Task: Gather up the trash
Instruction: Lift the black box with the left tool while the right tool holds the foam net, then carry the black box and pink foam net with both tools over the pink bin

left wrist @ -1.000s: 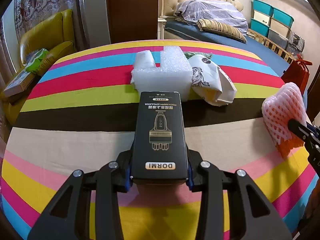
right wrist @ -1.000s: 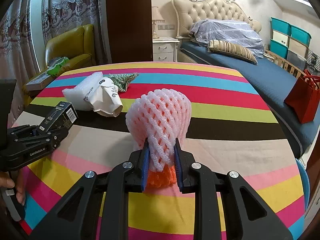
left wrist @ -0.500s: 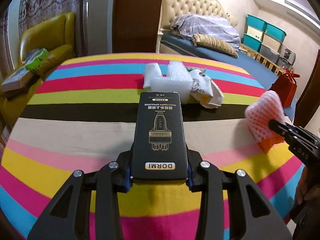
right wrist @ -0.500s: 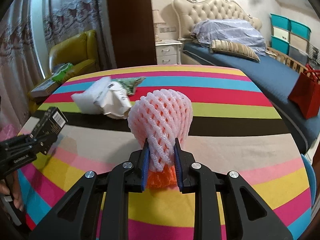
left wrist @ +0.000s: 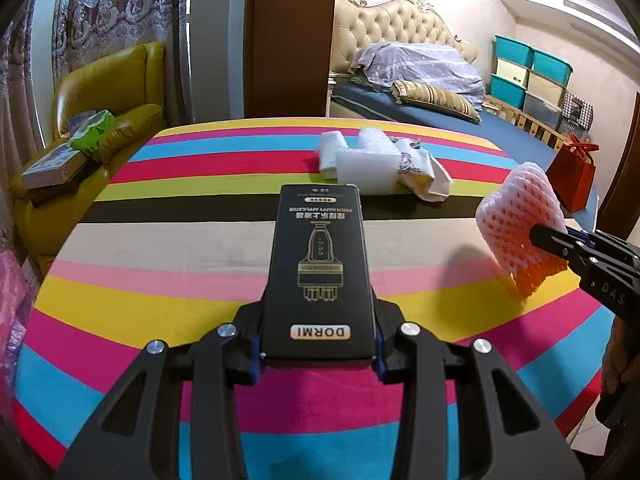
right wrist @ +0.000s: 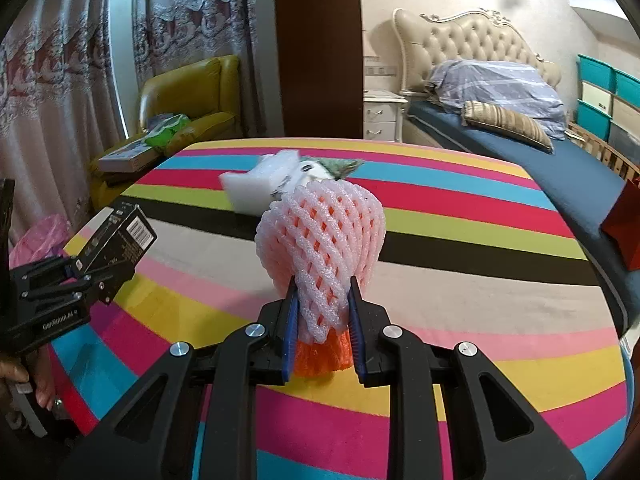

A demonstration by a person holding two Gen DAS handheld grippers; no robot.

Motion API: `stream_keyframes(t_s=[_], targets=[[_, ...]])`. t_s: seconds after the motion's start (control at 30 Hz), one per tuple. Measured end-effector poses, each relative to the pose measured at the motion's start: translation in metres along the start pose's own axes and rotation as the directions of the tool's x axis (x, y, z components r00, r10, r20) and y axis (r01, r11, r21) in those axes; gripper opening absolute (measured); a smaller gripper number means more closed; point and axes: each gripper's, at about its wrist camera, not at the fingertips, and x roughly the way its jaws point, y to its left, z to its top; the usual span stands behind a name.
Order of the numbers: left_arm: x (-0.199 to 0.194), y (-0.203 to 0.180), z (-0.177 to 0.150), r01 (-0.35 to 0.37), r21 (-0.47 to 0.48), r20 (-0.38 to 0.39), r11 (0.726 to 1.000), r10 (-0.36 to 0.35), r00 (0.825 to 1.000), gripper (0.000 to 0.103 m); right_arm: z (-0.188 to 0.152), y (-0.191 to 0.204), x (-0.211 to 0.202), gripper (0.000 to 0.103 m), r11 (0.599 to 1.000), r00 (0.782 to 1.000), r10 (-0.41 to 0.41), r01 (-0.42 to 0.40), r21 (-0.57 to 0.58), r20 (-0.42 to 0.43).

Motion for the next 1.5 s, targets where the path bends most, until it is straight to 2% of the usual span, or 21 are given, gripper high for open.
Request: stream_keyframes(t_s=[0.37,0.9,1.5], targets=[[-0.024,0.0,-0.01,-0.048,0.072,0.036,0.996,0.045,0.998,0.038,-0.003,0.04,-0.003,0.023,0.995,0.998,0.058,-0.059,-0.074,-0.009],[-0.042,0.038,-0.03,-0.093,0.032,0.009,0.995,0.093,0.996,0.038,-0.01,0.075,-0.007,0.023,0.982,0.992,0.125,-0.129,-0.135,-0.037],[-0.081,0.093,-0.047,-0.16,-0.044,0.044,0.986,0.162,0.986,0.038,-0.01,0.119,-0.008,0.023,0.961,0.984,0.168,-0.178,-0.213,-0.065]])
